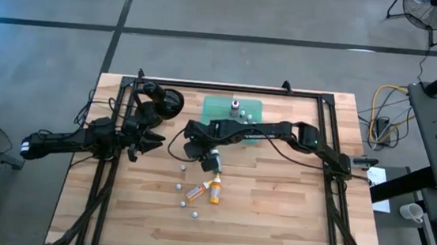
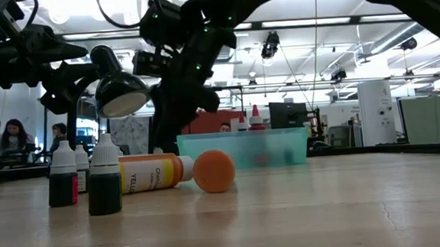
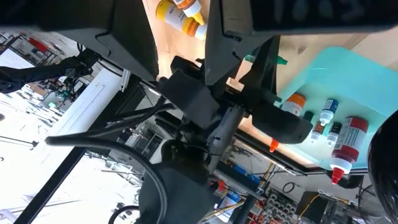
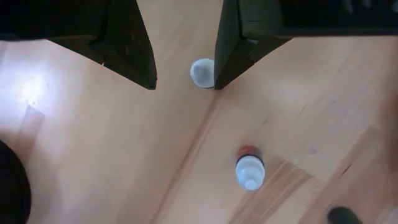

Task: Pick & Place food coloring
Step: Put the top left small red food coloring bottle into the bin

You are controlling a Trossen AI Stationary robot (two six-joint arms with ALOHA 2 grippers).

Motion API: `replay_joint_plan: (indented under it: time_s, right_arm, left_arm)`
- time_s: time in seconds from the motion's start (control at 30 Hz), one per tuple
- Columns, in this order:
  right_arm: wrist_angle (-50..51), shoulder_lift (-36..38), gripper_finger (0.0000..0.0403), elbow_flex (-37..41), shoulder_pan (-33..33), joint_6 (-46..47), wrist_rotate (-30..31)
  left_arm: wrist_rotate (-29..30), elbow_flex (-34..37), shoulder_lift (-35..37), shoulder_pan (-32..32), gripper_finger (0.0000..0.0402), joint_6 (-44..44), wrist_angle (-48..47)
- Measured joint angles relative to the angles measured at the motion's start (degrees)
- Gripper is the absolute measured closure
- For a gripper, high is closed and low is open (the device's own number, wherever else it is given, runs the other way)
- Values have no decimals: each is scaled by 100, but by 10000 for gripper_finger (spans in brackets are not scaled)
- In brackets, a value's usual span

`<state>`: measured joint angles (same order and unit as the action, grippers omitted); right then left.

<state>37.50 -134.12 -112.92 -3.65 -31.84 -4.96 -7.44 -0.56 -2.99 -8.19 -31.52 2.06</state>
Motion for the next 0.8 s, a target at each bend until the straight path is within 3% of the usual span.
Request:
replay_joint_plan:
  time_s: [0.8]
  right_arm:
    - [6, -204, 264, 7, 15, 296, -102]
  left_arm:
    - [1, -2, 0, -4, 296, 0, 0]
